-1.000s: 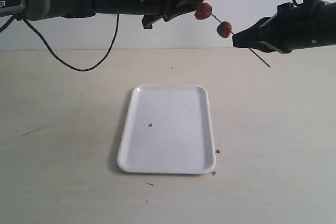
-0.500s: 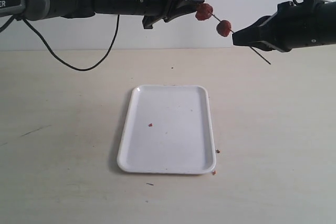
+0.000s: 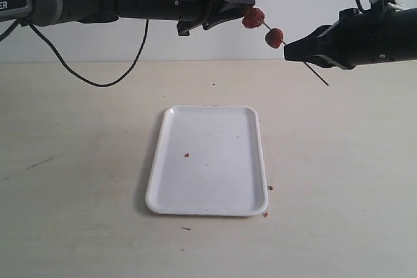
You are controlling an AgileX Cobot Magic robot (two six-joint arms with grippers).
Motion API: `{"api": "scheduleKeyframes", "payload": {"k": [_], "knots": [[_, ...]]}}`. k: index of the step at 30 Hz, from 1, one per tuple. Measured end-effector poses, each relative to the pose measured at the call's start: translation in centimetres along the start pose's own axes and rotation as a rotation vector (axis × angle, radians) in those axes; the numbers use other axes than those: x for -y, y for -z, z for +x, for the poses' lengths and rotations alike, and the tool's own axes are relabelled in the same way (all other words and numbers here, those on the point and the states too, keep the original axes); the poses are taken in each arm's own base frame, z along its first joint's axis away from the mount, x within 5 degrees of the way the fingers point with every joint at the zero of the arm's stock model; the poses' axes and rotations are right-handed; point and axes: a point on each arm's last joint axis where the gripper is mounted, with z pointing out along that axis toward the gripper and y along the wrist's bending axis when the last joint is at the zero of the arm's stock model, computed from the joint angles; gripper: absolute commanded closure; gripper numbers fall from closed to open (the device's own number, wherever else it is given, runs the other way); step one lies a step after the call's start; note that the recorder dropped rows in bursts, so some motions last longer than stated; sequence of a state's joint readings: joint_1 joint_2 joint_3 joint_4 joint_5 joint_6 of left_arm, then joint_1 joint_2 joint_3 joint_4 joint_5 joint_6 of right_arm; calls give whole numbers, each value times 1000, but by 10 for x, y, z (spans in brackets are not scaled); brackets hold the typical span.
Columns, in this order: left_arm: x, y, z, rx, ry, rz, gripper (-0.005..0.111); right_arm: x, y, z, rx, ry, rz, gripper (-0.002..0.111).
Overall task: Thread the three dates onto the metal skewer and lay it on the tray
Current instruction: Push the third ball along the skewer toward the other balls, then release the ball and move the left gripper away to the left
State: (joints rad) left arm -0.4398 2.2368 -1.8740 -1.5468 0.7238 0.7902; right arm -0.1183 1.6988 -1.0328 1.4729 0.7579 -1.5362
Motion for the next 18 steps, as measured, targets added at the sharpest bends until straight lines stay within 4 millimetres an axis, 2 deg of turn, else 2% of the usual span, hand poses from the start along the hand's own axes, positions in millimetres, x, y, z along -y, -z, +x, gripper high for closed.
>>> {"api": "scheduleKeyframes", "payload": {"k": [2,3,10,12,15,18], "knots": [[0,0,0,0,-7,0,42,0,0,0,3,-3,0,108],[0,0,0,0,-9,0,40,1,-1,0,1,-4,4,108],[0,1,0,-10,-12,10,41,1,-1,1,0,-6,6,108],[0,3,0,-28,-11,31,48,1,-1,1,0,-6,6,108],[-3,12,-3,-63,-15,72,67,1,-1,1,-4,-17,6,108],[-10,27,-7,-117,-32,110,94,1,-1,1,-8,-53,6,108]]}}
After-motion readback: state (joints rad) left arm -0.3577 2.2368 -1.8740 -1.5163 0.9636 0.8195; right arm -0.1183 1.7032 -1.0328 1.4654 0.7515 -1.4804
